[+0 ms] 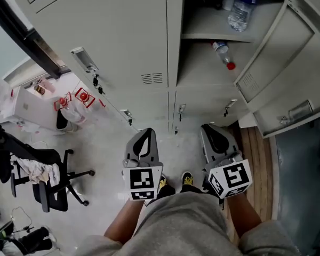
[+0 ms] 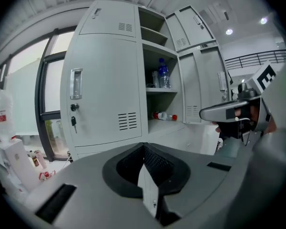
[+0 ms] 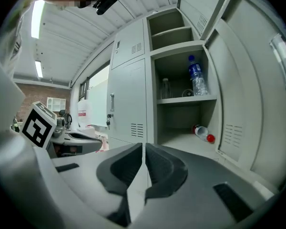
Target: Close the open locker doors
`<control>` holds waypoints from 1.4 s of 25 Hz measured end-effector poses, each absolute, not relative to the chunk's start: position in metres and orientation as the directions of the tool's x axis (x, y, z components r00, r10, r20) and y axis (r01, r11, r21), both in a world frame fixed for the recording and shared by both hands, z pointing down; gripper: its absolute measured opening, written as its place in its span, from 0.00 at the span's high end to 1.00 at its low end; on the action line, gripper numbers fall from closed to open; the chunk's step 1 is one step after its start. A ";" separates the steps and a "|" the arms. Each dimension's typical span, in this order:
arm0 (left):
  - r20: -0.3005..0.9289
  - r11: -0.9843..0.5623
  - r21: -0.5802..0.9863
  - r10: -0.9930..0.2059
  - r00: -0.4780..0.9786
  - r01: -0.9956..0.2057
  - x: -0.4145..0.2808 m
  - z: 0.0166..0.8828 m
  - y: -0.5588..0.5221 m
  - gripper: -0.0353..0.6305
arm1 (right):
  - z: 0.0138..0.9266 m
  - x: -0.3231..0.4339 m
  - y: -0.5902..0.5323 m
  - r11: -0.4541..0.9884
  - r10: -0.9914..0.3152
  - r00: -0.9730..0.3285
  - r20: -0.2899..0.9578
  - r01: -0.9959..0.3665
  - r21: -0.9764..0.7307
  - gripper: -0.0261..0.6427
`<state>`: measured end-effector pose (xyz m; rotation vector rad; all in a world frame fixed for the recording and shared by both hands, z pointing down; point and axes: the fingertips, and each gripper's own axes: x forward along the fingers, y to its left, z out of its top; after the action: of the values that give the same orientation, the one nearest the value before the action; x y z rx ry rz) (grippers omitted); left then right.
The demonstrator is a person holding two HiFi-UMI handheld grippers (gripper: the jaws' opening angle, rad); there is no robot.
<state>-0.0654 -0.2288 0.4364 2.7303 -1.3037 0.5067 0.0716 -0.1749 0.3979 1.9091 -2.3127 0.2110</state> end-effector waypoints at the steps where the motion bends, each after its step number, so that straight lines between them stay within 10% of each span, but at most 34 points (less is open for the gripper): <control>1: 0.324 -0.648 -0.068 -0.733 0.598 -0.759 -0.057 0.435 -0.225 0.94 | 0.394 0.078 -0.171 0.185 -0.965 -0.185 0.185 -0.983 -0.019 0.90; 21: 0.286 -0.823 -0.036 -0.552 0.783 -0.567 0.134 0.421 -0.154 0.93 | 0.351 0.288 -0.048 -0.134 -0.986 0.132 0.100 -0.991 -0.012 0.90; 35: 0.279 -0.846 -0.058 -0.524 0.804 -0.531 0.187 0.419 -0.125 0.93 | 0.338 0.341 -0.025 -0.091 -0.995 0.088 0.039 -0.993 -0.079 0.90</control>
<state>0.1867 -0.1255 0.4194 2.9624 -0.8661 0.4482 0.3408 -0.0253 0.3376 2.3402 -2.1396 0.1313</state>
